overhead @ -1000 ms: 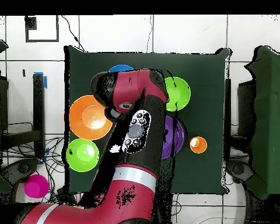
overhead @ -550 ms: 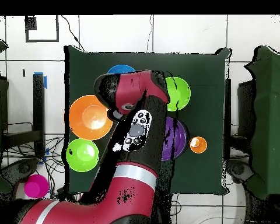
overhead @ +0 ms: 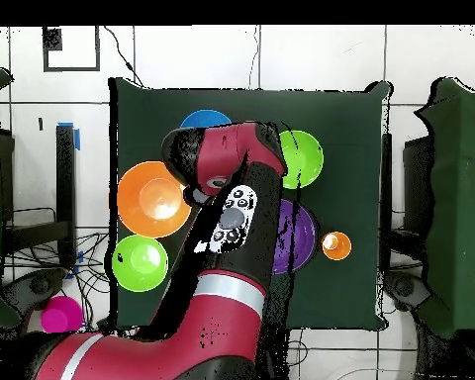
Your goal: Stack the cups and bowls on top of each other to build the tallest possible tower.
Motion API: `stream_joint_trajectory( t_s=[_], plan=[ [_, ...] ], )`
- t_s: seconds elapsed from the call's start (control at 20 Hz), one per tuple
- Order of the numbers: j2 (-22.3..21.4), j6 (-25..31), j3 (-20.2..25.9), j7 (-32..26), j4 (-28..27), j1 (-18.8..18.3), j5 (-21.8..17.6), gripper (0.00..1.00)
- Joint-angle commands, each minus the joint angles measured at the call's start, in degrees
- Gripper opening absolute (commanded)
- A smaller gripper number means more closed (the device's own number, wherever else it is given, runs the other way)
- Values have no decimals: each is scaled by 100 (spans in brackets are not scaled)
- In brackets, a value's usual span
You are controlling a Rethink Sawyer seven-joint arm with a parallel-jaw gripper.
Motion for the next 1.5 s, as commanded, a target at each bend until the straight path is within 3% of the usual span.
stream_joint_trajectory(
  t_s=[0.05, 1.25, 1.5],
  plan=[
    [16, 85, 493, -51, -245, -18, -15, 0],
    [133, 306, 624, -252, -707, -62, 46, 0],
    [62, 241, 625, -242, -563, -27, 75, 0]
  ],
)
